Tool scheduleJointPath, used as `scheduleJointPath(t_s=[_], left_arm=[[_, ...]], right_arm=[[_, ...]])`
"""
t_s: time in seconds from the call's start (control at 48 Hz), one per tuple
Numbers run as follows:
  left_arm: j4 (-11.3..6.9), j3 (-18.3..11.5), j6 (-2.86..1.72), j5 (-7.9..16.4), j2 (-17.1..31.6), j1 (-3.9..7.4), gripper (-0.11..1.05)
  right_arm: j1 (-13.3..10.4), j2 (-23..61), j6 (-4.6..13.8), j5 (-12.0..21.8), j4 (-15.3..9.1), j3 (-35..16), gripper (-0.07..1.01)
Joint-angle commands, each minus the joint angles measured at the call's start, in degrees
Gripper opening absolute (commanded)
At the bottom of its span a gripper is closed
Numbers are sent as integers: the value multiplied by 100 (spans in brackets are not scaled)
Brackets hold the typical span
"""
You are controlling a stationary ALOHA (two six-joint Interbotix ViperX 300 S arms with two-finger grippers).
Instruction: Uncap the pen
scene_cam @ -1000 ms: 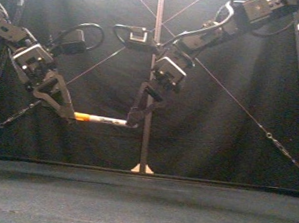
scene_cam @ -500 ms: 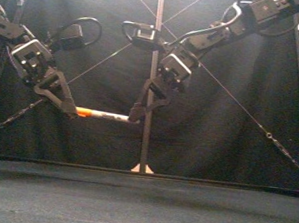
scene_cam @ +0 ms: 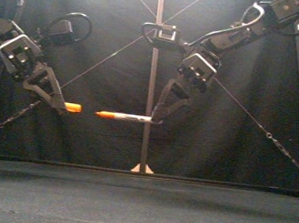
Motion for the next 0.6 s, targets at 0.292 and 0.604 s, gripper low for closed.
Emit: scheduleJointPath(t_s=[0.292,0.604], left_arm=[[-70,-18,0,26,-132,-18,51],[-70,-9,0,26,-132,-18,51]], right_arm=[[-53,-483,9,-97,44,176,49],[-53,-501,9,-149,35,185,49]])
